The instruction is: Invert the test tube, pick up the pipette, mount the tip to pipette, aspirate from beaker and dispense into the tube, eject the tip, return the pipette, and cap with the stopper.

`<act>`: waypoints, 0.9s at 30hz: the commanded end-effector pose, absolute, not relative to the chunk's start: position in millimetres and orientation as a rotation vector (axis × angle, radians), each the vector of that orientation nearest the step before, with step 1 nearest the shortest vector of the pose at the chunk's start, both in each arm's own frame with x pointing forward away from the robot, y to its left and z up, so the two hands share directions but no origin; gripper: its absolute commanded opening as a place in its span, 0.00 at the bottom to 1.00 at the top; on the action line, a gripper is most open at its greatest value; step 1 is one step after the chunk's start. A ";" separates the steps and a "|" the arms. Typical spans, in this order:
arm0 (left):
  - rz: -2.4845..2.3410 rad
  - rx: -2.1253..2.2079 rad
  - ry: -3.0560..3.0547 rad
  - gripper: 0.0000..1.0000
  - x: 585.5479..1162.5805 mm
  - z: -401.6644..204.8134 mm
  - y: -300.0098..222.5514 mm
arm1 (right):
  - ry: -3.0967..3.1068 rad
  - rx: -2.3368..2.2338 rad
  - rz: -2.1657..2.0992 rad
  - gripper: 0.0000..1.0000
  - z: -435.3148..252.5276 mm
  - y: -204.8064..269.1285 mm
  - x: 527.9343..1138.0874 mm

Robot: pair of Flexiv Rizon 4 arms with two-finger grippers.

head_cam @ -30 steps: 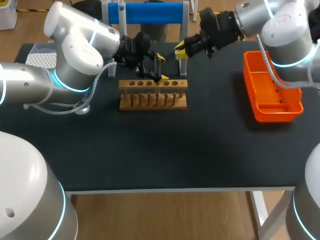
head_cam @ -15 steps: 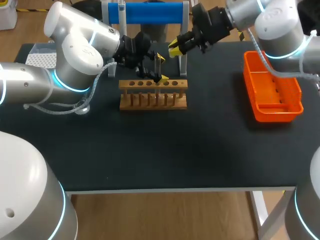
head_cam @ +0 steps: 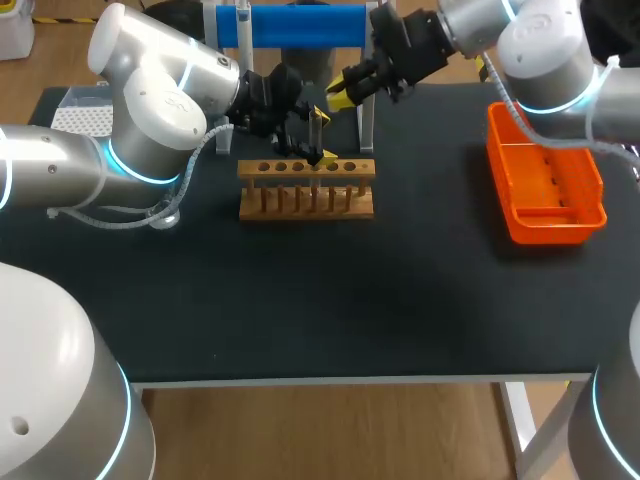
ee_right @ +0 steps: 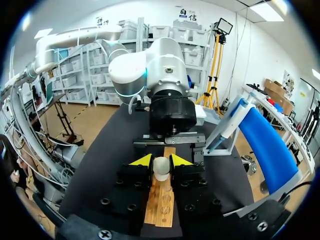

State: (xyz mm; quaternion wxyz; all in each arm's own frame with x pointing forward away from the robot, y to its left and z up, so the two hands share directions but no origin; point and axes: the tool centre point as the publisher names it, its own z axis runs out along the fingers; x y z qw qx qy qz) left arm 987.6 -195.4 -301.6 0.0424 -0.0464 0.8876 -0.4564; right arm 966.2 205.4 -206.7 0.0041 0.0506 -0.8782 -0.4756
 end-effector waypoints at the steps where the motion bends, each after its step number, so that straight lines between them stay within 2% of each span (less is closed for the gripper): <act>1: -1.394 -0.141 2.720 1.00 988.6 -301.6 -195.6 | -2.752 0.162 -1.480 0.00 -207.7 211.2 970.3; 27: -1.394 -0.141 2.720 1.00 988.6 -301.6 -195.6 | -2.751 0.165 -1.472 0.00 -216.9 226.4 976.9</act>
